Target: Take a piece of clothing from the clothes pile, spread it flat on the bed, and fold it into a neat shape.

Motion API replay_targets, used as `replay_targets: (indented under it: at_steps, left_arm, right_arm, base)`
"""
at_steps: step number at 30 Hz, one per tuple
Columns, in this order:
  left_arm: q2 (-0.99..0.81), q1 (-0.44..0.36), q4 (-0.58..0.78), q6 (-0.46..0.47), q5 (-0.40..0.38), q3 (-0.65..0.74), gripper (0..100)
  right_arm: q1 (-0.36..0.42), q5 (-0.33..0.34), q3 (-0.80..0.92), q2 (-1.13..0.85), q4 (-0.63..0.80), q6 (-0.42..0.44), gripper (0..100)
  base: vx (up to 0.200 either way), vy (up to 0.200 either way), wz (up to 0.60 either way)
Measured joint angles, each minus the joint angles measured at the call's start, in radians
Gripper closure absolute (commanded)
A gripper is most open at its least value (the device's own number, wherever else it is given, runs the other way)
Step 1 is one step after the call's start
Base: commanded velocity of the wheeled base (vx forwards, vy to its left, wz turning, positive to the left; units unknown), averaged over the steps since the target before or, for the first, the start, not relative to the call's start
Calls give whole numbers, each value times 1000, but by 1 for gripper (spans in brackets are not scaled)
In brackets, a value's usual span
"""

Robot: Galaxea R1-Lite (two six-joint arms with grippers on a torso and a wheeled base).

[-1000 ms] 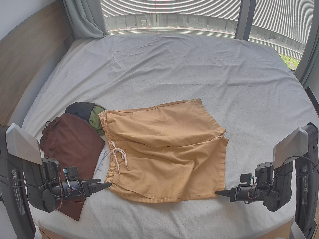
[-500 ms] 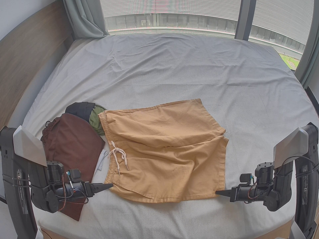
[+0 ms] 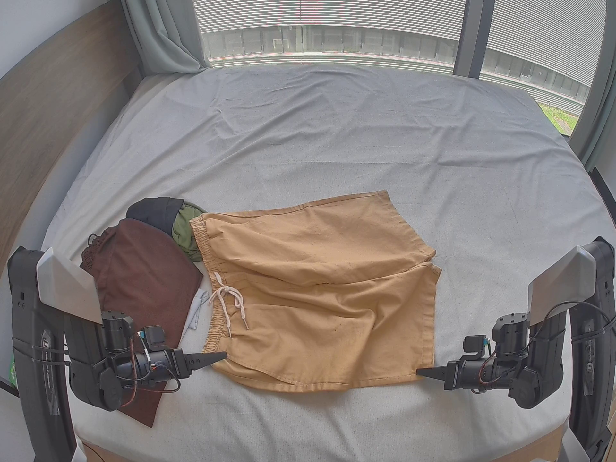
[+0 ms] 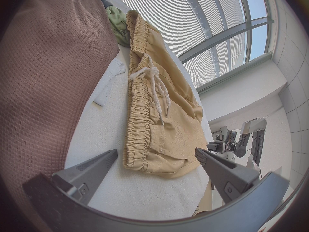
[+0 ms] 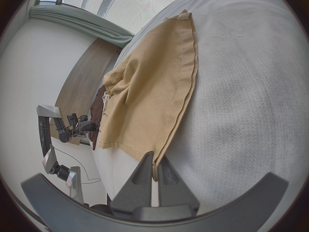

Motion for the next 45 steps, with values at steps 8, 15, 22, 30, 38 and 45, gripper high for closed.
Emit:
replay_targets:
  at_steps: [8,15,22,30,38,45]
  left_arm:
    - [7,-16,0,-5,7,-11,100]
    - [13,-18,2,-4,10,-26,100]
    - [17,-22,1,-1,10,-29,100]
    - [11,-29,0,53,9,37,100]
    - [-8,-20,0,105,7,117,100]
    - [-40,-14,0,107,7,164,100]
  right_arm:
    - [0,0,2,0,0,0,100]
    - [0,0,4,0,0,-1,100]
    - [0,0,24,-6,0,-2,100]
    - [-15,-2,59,-21,1,-110,100]
    - [-61,1,116,-35,3,-190,100]
    - [-65,6,176,-54,3,-239,100]
  base:
    - [0,0,0]
    - [0,0,0]
    - [0,0,0]
    - [0,0,0]
    - [0,0,0]
    - [0,0,0]
